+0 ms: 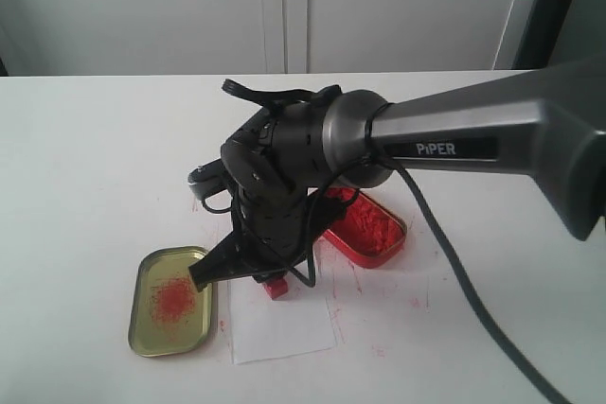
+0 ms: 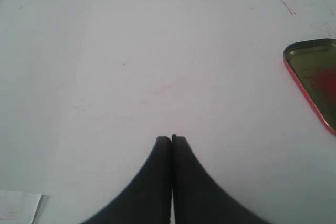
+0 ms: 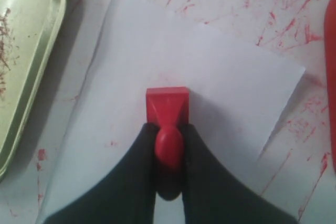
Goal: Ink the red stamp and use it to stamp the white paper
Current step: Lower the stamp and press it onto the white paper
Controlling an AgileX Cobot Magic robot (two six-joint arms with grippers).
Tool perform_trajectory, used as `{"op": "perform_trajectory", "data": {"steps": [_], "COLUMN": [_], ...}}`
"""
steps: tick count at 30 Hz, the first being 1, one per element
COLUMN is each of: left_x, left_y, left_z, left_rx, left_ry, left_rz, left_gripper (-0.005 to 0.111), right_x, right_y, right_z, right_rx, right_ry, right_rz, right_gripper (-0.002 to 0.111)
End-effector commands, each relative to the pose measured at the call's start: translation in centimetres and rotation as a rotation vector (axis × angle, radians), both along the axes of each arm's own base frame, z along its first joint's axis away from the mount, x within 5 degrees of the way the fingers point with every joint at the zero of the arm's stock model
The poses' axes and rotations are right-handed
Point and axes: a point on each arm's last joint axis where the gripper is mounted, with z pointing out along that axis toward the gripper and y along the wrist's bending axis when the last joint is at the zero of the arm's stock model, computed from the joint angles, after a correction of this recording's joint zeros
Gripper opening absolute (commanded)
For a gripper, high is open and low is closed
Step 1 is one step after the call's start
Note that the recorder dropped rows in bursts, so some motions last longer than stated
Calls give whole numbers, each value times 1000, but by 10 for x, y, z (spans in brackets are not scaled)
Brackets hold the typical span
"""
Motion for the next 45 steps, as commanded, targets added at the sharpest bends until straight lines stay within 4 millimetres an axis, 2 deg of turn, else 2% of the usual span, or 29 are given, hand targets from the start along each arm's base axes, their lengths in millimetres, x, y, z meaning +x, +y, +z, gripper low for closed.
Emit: {"op": "perform_trajectory", "data": {"steps": [1,7,12,14,20,22,32,45], "left_x": [-1,-1,-1,-1,-1,-1,-1,-1], "left_y": [0,0,0,0,0,0,0,0], "left_z": [-3,-3,-3,-3,-3,-3,-3,-3], "left_rx": [1,1,1,1,1,1,1,1], "left_ry": [11,11,11,11,11,11,11,11], "left_rz": [-3,-3,-3,-3,-3,-3,-3,-3], "left_gripper": [0,0,0,0,0,0,0,0], "right_x": [-4,-5,-6,-5,-3,-3,2,11], "right_y": [-5,-7,-7,-6,-5,-5,-7,-16], "right_z": [-39,-52,-54,-51,-14,-9,-6,-5], "right_rx": [-101,-137,-140,-131,-40,-29,-15,-44], "right_ry": [82,111,113,107,37,29,-25,-62], "right_rz": [-1,3,3,-7,-41,-46,-201,-197], "right_gripper": [0,0,0,0,0,0,0,0]}}
